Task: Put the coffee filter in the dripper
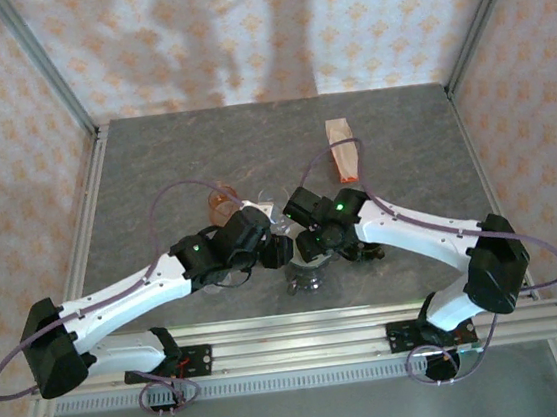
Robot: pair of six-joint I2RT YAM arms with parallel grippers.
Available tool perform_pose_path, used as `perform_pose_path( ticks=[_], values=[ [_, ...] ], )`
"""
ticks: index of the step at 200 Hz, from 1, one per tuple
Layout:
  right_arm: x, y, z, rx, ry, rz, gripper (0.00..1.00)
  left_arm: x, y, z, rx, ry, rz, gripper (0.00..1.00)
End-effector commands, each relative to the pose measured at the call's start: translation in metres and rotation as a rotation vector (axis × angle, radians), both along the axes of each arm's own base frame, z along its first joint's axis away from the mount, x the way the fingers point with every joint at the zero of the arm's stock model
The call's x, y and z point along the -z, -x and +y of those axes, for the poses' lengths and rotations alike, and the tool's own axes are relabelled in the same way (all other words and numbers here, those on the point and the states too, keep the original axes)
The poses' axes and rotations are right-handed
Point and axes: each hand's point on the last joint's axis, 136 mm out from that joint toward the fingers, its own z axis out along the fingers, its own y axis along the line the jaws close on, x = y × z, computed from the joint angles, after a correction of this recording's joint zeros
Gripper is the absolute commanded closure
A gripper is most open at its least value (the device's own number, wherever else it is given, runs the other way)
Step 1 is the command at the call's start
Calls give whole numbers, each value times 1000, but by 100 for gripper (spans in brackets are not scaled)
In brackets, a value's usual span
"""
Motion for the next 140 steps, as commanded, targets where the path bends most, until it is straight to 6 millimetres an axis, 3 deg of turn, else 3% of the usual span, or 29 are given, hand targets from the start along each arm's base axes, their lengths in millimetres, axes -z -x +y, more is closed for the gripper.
perform_pose_path(
  ticks=[1,40,140],
  values=[
    [15,-2,-6,8,54,-11,36,7,1,0,-2,-3,15,60],
    [12,-3,-5,14,44,-20,36,7,2,1,-1,-3,17,62],
    [-54,-7,-9,46,-92,-153,35,6,1,-1,0,-2,17,65]
  ],
)
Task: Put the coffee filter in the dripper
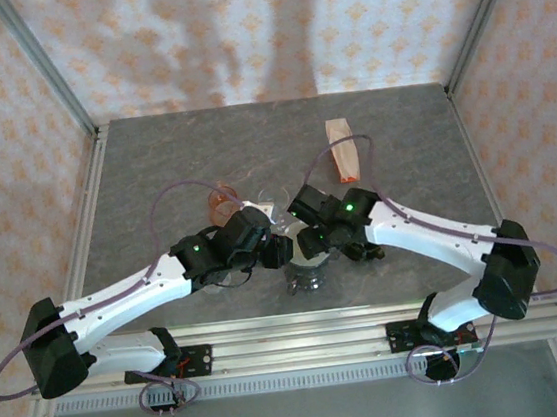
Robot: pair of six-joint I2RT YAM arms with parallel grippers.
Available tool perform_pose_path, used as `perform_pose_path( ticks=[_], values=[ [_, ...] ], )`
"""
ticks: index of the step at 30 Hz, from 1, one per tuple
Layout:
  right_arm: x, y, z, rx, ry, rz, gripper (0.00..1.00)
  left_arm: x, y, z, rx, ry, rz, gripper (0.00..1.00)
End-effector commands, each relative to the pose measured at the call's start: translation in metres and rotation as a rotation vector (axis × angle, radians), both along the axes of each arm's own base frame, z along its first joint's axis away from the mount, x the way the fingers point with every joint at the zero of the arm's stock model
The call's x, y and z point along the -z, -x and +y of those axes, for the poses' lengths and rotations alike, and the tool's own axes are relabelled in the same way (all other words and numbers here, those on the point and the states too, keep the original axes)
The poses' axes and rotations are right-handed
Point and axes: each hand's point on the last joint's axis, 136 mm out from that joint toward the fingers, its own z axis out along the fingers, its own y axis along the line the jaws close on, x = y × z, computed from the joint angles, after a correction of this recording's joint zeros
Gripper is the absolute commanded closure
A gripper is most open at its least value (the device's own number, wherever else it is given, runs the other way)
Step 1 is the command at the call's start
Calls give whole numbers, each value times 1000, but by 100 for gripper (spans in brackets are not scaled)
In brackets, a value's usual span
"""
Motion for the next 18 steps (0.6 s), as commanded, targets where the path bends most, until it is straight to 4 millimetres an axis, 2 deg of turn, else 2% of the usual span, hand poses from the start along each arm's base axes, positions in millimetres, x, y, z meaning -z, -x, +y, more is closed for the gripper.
perform_pose_path(
  ticks=[1,5,18],
  values=[
    [-31,-5,-7,32,-34,-89,35,6,0,1,-3,-12,9,65],
    [-42,-4,-16,51,-55,-102,37,5,0,1,-2,-10,9,65],
    [-47,-6,-41,134,-67,-125,43,8,0,1,-5,-12,11,65]
  ],
)
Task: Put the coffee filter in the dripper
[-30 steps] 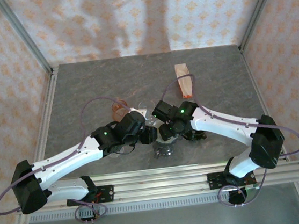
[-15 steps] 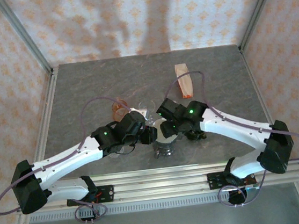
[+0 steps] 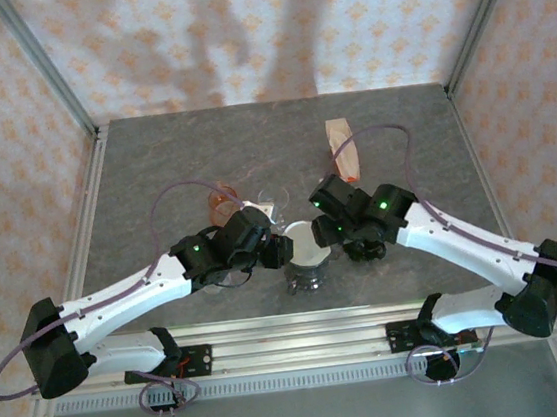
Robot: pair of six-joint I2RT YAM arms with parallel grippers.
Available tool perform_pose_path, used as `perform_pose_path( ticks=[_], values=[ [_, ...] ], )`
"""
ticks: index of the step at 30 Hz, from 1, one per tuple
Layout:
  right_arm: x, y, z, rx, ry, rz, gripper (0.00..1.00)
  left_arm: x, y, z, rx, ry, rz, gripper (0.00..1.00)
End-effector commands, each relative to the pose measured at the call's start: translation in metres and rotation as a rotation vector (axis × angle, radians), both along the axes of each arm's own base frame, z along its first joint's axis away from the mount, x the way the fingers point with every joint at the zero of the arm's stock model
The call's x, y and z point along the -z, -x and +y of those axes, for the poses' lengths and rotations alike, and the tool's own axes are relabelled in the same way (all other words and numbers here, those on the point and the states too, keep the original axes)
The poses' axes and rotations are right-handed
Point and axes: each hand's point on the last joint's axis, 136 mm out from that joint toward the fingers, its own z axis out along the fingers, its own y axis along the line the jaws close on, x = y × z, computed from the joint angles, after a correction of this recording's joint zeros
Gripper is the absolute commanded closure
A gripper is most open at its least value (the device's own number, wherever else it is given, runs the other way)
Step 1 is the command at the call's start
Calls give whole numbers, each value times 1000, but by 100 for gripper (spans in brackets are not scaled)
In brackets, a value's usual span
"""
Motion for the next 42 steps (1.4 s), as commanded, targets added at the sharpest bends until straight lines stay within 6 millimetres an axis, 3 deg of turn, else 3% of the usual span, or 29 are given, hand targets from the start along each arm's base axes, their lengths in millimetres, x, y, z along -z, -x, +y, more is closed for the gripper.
perform_pose_path(
  ticks=[1,9,17,30,39,42],
  values=[
    [-3,-2,-14,53,14,-24,43,7,0,2,-7,-13,9,65],
    [0,-2,-12,55,11,-7,43,9,1,3,-11,-13,11,66],
    [-17,6,4,-28,-124,-45,43,8,0,1,-10,-7,12,65],
    [-2,7,0,-8,-88,-15,70,10,0,1,-10,-10,17,65],
    [1,7,-1,-2,-80,-5,74,10,1,2,-12,-8,15,65],
    [-2,7,1,-6,-87,-7,74,1,0,1,-17,24,-5,60]
  ],
)
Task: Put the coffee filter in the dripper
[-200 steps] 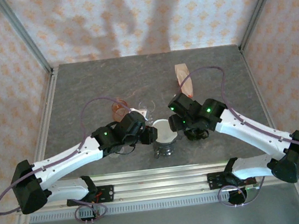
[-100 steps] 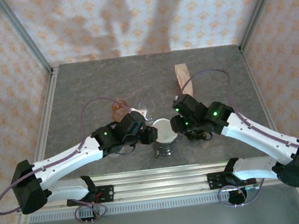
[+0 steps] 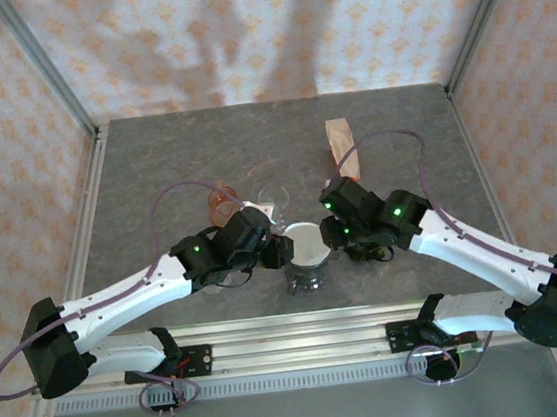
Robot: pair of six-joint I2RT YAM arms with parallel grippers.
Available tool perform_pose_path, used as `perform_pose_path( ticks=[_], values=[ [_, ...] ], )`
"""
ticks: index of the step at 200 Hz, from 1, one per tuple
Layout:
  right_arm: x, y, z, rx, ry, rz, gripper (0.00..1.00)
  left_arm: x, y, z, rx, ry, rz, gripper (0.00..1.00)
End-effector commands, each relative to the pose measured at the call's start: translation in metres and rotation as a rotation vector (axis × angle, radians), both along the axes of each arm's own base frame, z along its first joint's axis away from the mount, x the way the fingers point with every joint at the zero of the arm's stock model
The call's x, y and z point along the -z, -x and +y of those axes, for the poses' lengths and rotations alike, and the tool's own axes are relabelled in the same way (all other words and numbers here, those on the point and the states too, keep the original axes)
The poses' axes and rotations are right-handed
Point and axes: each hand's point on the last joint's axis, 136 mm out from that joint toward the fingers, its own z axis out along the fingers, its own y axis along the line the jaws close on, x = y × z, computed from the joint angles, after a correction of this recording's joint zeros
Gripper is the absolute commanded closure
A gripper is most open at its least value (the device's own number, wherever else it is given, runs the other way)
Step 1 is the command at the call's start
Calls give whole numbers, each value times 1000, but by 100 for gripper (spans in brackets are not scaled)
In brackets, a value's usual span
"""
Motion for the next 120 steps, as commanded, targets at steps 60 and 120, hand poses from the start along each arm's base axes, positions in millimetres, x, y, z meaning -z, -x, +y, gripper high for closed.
perform_pose_path(
  ticks=[60,120],
  values=[
    [3,-2,-3,22,14,-2,74,-21,-2,-4,-28,200,-36,41],
    [4,-1,-4,23,15,3,74,-14,-4,9,-70,140,-34,64]
  ],
)
